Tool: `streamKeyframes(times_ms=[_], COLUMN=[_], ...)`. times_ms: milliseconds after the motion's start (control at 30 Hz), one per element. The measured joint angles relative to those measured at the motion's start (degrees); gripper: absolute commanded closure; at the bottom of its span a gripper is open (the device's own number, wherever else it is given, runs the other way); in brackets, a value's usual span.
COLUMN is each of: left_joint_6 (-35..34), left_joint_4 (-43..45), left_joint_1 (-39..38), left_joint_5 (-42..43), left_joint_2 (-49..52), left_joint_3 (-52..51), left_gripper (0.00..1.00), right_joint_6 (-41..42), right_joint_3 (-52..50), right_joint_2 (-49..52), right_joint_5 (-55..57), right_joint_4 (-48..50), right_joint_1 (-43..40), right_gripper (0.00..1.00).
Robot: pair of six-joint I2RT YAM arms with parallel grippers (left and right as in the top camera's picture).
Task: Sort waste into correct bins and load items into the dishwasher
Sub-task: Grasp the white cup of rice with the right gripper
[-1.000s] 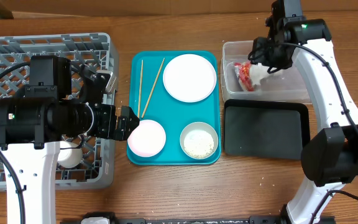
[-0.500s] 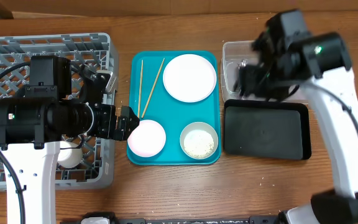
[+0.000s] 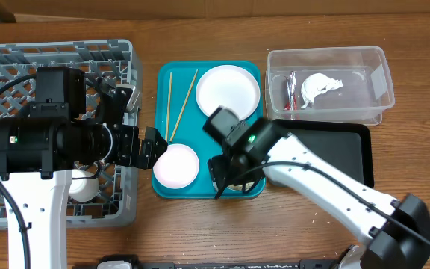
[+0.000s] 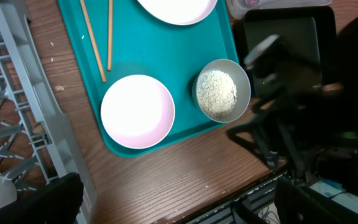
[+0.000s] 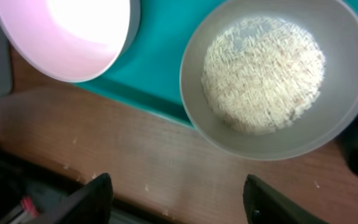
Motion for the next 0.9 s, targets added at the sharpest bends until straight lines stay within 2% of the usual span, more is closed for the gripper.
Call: streamKeyframes(times_ms=[133, 267, 467, 600, 767, 900], left_joint_6=[0.0, 0.0, 0.0, 0.0, 0.0, 0.0], left_joint_4=[0.0, 0.0, 0.0, 0.0, 0.0, 0.0], left_joint_1=[0.0, 0.0, 0.0, 0.0, 0.0, 0.0], left_joint_5=[0.0, 0.0, 0.0, 0.0, 0.0, 0.0], left_joint_2=[0.0, 0.0, 0.0, 0.0, 0.0, 0.0], left_joint_3=[0.0, 0.0, 0.0, 0.0, 0.0, 0.0], left_gripper=[0.00, 0.00, 0.00, 0.00, 0.00, 0.00], right_joint_6=[0.7, 1.2, 1.2, 1.3, 1.8, 2.8], right_joint_3=[-7.4, -11.5, -12.1, -12.1, -12.1, -12.1], right_joint_2=[0.3, 0.7, 1.0, 1.1, 2.9, 6.2], right_joint_5=[2.1, 2.5, 1.3, 0.3, 0.2, -0.3], right_joint_4=[11.2, 16.3, 21.5, 23.1, 25.0, 26.2], right_joint_1=[-1.4, -2.2, -2.1, -2.1, -2.1, -2.1], right_gripper=[0.52, 0.55, 0.56, 0.65, 0.67, 0.78])
